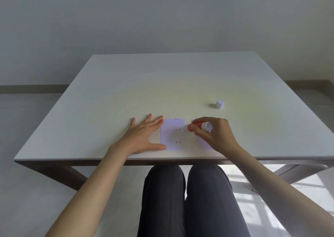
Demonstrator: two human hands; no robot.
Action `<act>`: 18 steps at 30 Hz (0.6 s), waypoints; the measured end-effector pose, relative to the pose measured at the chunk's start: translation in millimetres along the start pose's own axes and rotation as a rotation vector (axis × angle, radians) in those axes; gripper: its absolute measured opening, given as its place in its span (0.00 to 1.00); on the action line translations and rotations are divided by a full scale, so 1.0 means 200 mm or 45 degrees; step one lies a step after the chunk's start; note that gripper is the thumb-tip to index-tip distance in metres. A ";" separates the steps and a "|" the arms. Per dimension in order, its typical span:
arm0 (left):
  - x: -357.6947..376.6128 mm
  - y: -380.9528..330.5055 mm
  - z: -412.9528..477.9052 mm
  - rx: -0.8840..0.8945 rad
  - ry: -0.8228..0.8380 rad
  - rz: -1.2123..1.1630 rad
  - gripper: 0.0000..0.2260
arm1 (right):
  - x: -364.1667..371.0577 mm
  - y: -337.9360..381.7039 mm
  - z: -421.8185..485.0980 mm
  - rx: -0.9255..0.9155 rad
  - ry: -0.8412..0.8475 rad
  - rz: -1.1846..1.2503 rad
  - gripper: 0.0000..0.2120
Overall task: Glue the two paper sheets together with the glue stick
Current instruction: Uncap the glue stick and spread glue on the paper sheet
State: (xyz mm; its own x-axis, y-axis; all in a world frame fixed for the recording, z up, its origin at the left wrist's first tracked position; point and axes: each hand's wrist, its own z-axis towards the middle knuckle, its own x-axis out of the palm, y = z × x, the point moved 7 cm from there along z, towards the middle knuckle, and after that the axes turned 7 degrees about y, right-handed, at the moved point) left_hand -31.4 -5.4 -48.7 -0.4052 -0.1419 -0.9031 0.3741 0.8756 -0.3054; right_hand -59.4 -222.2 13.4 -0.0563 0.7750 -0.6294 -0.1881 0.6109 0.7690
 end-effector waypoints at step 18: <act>0.00 0.01 0.01 0.012 -0.017 -0.024 0.43 | 0.22 0.15 0.13 -0.229 0.093 -0.127 0.08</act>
State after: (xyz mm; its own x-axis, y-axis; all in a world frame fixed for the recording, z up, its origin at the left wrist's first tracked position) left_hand -30.1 -4.8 -49.4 -0.4011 -0.1649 -0.9011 0.3744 0.8682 -0.3256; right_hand -42.6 -166.5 11.1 -0.0986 0.6944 -0.7129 -0.3680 0.6401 0.6744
